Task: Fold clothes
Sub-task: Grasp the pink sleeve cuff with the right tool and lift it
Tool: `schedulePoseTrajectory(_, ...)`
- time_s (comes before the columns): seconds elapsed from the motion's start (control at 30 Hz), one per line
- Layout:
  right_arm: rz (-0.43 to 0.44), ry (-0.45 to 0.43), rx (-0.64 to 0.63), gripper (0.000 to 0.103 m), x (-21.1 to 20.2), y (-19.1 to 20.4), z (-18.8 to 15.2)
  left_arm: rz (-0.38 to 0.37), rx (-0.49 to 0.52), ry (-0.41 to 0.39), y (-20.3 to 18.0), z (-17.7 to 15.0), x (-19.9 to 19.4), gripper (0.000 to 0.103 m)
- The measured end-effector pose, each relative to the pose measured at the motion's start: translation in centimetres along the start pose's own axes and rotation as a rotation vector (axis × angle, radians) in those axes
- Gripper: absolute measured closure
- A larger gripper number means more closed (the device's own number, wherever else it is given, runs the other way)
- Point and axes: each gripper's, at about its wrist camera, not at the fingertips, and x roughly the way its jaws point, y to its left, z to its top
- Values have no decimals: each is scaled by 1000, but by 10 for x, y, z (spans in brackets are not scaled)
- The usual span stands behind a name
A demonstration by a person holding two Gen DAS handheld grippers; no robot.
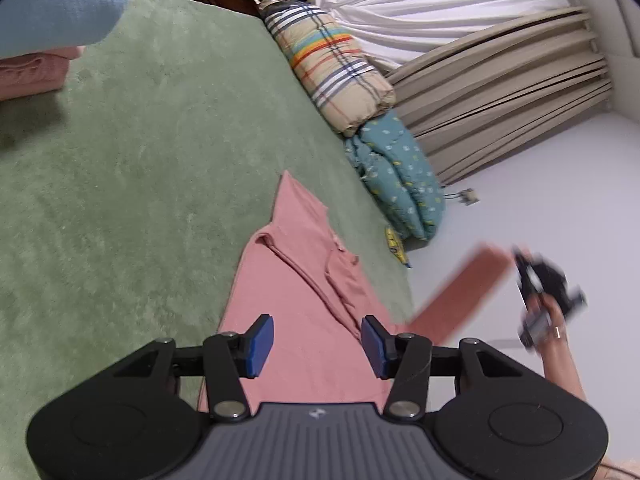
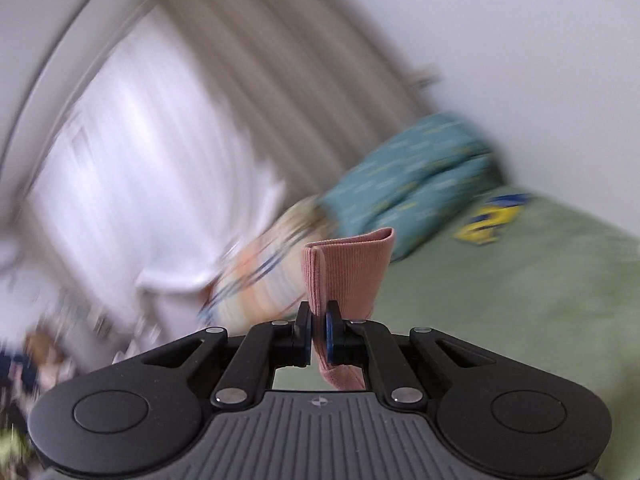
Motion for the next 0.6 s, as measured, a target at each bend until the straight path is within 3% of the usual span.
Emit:
schedulePoseTrajectory(0.1,34,103,-56,97,33,72,-73,-27,-17,-22,7,-3,-23,55)
schedulePoseTrajectory(0.27,-18,306,-223,97,84,137,-185,-50,-39,-71,16,-8,-53,54)
schedulePoseTrajectory(0.47,-89,457,-253,97,101,138,-284,-40,-70,-84,33,-16,-76,50)
schedulePoseTrajectory(0.6,-69,423,-336,97,72,146,-311,-50,-77,-85,37,-15,-75,50)
